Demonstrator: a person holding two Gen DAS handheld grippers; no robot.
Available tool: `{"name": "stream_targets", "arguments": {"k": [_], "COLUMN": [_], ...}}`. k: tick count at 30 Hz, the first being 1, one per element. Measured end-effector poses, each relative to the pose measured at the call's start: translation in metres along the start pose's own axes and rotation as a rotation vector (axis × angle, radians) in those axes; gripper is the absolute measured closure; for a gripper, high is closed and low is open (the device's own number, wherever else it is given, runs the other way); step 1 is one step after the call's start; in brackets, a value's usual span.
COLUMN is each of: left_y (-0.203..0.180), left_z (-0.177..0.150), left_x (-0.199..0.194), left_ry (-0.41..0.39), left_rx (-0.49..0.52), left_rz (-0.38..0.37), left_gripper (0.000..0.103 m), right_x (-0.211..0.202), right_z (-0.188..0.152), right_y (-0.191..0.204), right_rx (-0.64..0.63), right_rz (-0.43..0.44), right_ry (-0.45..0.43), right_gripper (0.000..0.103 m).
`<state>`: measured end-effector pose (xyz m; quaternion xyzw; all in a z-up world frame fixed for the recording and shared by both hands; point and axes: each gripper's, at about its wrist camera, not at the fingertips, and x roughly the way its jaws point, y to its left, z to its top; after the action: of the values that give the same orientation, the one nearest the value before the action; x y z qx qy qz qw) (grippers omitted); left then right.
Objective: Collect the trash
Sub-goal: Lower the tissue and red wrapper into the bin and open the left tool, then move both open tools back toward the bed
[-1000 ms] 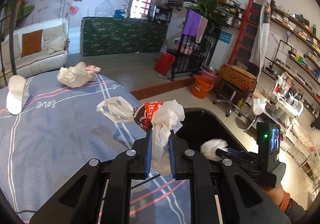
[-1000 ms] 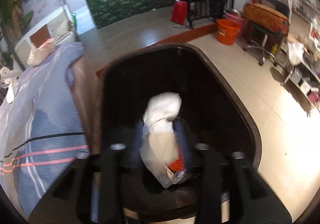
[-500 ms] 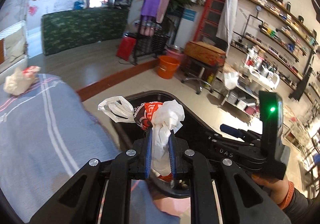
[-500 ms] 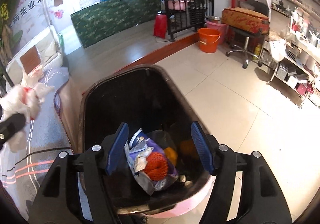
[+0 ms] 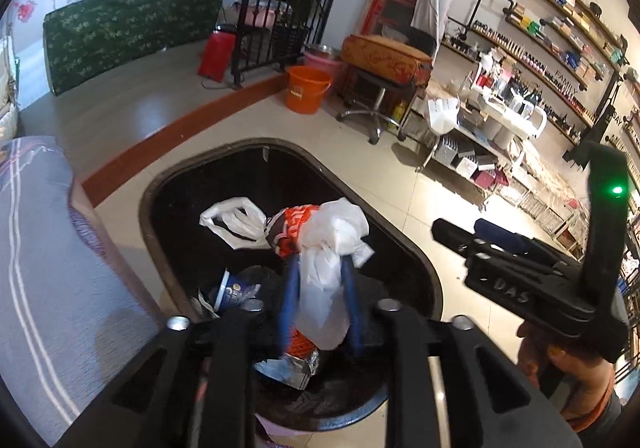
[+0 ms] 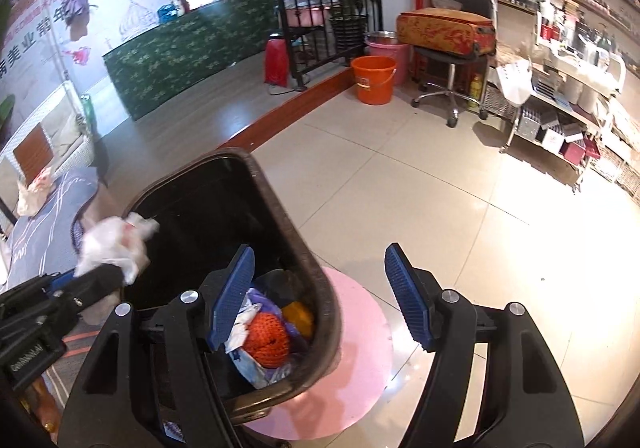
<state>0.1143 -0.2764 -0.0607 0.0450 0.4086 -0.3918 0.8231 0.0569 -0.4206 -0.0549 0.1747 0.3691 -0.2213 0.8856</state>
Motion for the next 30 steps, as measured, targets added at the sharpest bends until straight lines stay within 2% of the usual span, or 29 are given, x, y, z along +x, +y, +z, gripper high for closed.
{"name": "stream_targets", "arguments": {"k": [1,2,3,6,9,15,18,20,30], "left_y": [0.001,0.001,0.003,0.005,0.008,0.020,0.026,0.027,0.052], "left_z": [0.000,0.000,-0.001,-0.002,-0.006,-0.012,-0.014,-0.013,-0.014], "left_x": [0.001,0.001,-0.001,-0.003,-0.008,-0.023,-0.034,-0.042,-0.070], "left_ry": [-0.001,-0.008,-0.015,-0.019,-0.027,-0.040,-0.048,-0.056,-0.110], "left_rx": [-0.007,-0.015,-0.023,-0.036,-0.043,-0.080,-0.091,-0.107,-0.146], "left_rz": [0.010,0.013,0.006,0.005,0.013,0.035,0.073,0.086,0.154], "left_gripper": [0.058,0.045,0.040,0.027,0.020,0.014,0.013,0.013,0.010], "right_x": [0.000,0.001,0.001,0.001,0.002,0.004,0.003,0.002,-0.006], "right_z": [0.000,0.001,0.001,0.000,0.000,0.000,0.000,0.002,0.002], "right_y": [-0.003,-0.003,-0.005,-0.006,-0.003,0.008,0.015,0.018,0.058], "right_rx": [0.009,0.014,0.020,0.025,0.026,0.021,0.013,0.015,-0.060], "right_rz": [-0.005,-0.009,-0.011,-0.016,-0.015,0.000,0.010,0.020,0.092], "right_ry": [0.000,0.000,0.001,-0.001,0.001,0.011,0.013,0.009,0.008], "right_gripper": [0.035,0.035,0.035,0.034,0.032,0.029,0.027,0.022,0.020]}}
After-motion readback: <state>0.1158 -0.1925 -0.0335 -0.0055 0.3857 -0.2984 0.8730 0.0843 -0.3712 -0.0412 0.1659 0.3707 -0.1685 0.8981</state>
